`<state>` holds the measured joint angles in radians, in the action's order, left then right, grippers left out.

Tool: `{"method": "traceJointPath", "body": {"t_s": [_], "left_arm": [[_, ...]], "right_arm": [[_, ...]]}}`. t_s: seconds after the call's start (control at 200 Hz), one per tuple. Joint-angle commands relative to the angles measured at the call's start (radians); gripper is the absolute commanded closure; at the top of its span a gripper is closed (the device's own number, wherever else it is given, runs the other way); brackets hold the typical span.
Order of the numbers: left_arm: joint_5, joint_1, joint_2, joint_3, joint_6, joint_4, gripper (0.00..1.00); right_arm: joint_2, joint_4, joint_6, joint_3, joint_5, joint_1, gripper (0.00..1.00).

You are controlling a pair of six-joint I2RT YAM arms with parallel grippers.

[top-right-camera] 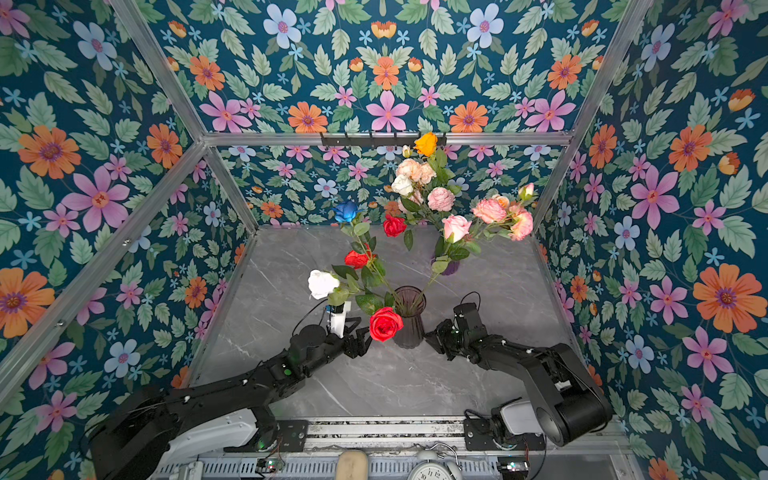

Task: Arrange the flowers into the vase
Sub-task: 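Slide the dark red vase with both grippers farther, next to the purple vase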

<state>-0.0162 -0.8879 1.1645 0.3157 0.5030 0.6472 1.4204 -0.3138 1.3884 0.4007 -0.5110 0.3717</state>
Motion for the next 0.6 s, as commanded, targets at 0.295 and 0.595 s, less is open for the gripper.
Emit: {"method": "traceJointPath", "body": {"t_s": [0.295,0.595], "left_arm": [[-0.078,0.006,0.326,0.018,0.120,0.351,0.32],[-0.132,0.029,0.416,0.069,0.129,0.225,0.38]], "right_arm": [[0.158,-0.184,0.029,0.076,-0.044,0.021,0.81],[0.229,-0.232,0.033,0.131,-0.066,0.020,0.81]]}}
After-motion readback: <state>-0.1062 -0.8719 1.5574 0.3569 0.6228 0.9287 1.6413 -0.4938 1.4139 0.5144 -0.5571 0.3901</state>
